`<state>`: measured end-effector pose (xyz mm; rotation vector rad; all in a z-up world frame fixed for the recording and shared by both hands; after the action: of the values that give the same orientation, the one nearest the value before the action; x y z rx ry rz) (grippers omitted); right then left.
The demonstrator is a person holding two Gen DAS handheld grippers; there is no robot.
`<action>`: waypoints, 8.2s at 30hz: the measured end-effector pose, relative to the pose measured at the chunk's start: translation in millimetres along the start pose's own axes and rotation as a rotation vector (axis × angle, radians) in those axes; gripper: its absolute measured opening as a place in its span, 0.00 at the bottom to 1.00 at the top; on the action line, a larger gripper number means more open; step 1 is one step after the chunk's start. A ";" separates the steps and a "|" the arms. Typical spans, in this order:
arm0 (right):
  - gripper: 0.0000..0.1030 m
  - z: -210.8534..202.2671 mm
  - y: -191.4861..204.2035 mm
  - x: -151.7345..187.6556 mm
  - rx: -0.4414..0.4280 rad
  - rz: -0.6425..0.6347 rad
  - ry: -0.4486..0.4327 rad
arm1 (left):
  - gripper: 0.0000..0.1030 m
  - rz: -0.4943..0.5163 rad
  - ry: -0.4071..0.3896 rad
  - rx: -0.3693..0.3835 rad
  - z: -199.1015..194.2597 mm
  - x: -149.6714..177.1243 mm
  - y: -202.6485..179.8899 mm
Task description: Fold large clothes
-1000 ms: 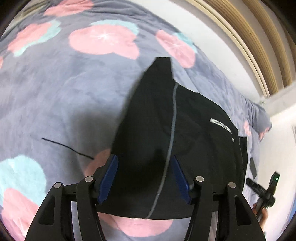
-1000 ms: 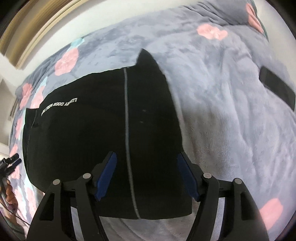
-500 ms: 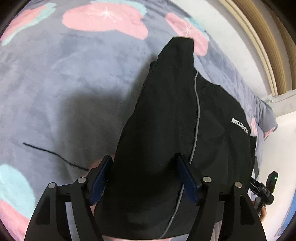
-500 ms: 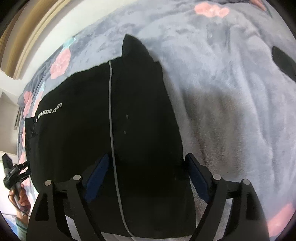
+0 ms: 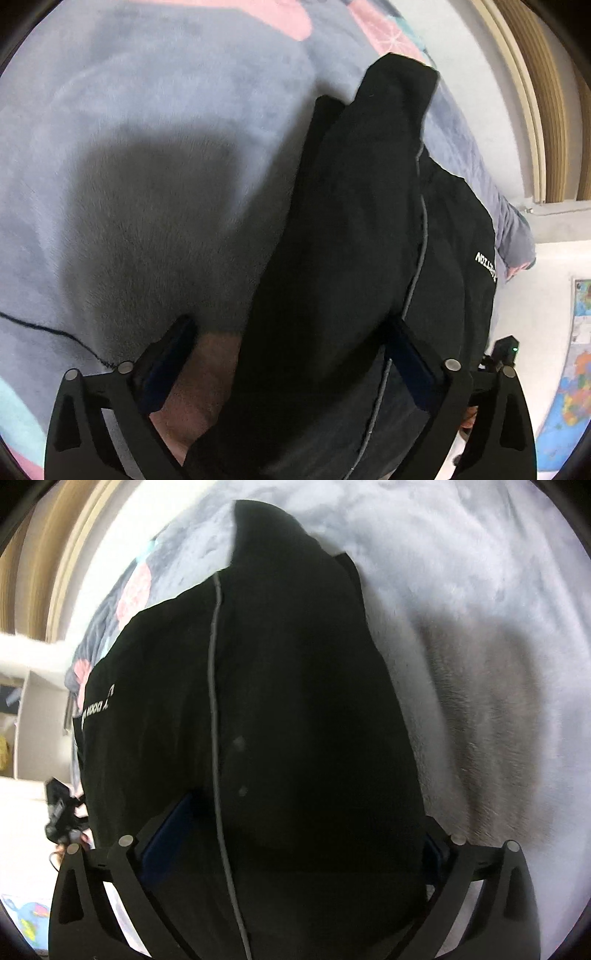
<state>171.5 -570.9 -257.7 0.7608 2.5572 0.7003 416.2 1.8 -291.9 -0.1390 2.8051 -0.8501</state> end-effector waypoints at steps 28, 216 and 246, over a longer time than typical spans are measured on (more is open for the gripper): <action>0.31 -127.7 152.0 62.1 -0.165 -0.380 -0.201 | 0.09 0.312 -0.266 0.310 -159.9 91.9 -141.8; 0.80 -196.6 289.4 321.1 0.395 -0.426 -0.258 | 0.71 0.604 -0.343 -0.523 -301.8 379.0 -197.9; 0.80 -191.5 293.2 321.0 0.388 -0.430 -0.242 | 0.71 0.645 -0.447 -0.603 -307.9 365.2 -194.8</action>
<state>-54.7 -235.5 -8.6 0.3501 2.5275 -0.0245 -2.6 -48.6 5.0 0.4132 2.3411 0.1632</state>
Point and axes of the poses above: each gripper's, at about its wrist camera, not at the fingertips, and z roughly the way its jaws point, y to its left, x to its underside, the point moved 1 cm from there along z, roughly the way its jaws point, and after that the axes turned 9 degrees about -y, right-handed, at the moved point
